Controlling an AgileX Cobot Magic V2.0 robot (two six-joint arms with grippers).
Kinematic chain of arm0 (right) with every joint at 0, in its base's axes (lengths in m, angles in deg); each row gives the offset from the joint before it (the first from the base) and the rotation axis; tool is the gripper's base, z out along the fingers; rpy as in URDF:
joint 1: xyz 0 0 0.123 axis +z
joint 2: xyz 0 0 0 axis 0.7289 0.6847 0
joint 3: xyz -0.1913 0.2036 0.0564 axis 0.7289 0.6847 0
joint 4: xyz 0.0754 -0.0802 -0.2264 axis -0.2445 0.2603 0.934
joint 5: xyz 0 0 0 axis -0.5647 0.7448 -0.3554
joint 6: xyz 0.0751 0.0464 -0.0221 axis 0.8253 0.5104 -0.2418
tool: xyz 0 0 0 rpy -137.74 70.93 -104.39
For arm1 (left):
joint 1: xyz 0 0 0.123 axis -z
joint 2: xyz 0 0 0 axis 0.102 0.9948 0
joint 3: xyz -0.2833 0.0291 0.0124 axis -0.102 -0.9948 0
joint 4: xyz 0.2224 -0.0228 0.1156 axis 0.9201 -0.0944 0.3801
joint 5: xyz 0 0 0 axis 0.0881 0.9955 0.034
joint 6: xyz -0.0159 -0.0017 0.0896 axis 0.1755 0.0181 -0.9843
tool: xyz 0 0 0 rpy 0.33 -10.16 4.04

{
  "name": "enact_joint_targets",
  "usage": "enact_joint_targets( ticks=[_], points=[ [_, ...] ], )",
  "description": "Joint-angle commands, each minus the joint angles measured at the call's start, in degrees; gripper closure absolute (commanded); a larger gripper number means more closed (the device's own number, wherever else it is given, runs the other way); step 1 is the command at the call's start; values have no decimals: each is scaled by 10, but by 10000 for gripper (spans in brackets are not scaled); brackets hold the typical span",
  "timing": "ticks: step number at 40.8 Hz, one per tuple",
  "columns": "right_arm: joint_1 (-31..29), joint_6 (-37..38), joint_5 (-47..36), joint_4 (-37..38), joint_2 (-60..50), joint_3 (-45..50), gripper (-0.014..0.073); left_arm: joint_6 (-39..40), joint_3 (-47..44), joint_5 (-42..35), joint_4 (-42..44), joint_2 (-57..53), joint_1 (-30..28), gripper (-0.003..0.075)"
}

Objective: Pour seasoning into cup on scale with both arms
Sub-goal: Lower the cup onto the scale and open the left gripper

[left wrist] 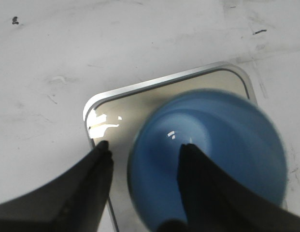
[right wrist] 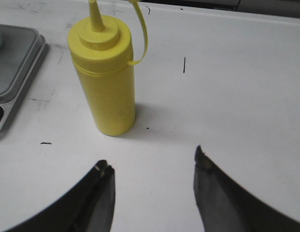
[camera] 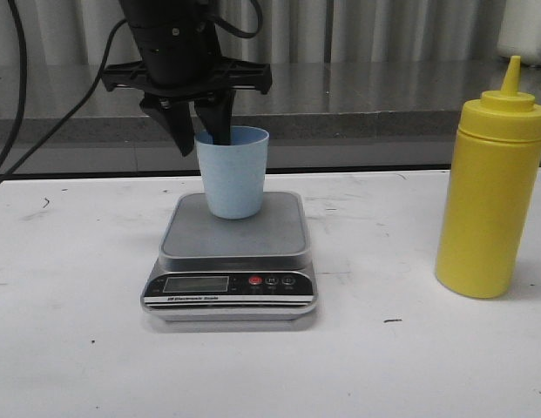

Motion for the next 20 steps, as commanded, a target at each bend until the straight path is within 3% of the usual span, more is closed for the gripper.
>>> enact_joint_targets(
  ticks=[1,13,20],
  points=[
    [0,-4,-37,2,6,-15,193,6,22,-14,1,-35,4,294],
    [0,-4,-37,2,6,-15,193,2,39,56,77,-114,4,299],
    [0,-4,-37,2,6,-15,193,-58,-13,67,79,-221,9,300]
  ],
)
